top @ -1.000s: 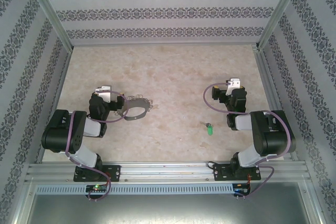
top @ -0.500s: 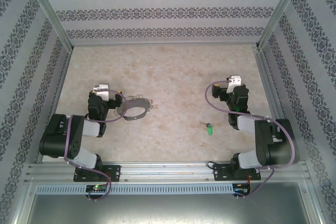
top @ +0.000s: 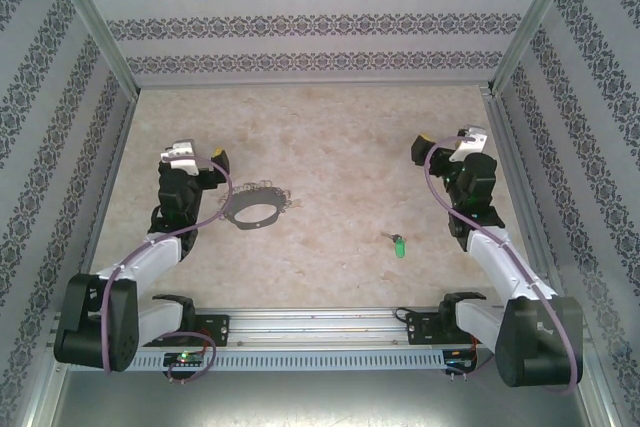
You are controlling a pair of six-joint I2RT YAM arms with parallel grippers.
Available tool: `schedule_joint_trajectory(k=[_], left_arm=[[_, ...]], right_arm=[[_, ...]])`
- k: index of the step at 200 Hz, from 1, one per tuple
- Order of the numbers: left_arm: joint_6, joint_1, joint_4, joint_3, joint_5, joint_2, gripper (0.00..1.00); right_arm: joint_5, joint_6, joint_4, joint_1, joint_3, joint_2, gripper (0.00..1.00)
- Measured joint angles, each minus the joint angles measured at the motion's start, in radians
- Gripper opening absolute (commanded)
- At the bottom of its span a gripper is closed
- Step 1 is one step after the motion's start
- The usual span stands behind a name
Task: Put the keys on the keyring
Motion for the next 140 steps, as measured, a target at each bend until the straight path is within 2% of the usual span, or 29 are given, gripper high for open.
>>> schedule_joint_trajectory(k=[25, 58, 102, 140], left_arm=[[-0.071, -0.058, -0.091, 0.038, 0.014, -0.018, 1.00], [-0.114, -0.120, -0.204, 0.080, 0.038, -0.010, 1.00], [-0.137, -0.126, -0.357, 0.157, 0.033, 0.029, 1.00], [-0.182, -0.126, -0.390, 0.157, 0.043, 0.010, 1.00]], right_arm=[[-0.093, 0.041, -0.059, 0.064, 0.000, -0.001, 0.87], [-0.150, 0.042, -0.135, 0.238, 0.006, 0.040, 0.78], [-0.152, 0.031, -0.154, 0.527, 0.020, 0.227, 0.73], [-0.168, 0.018, -0.165, 0.690, 0.150, 0.448, 0.61]])
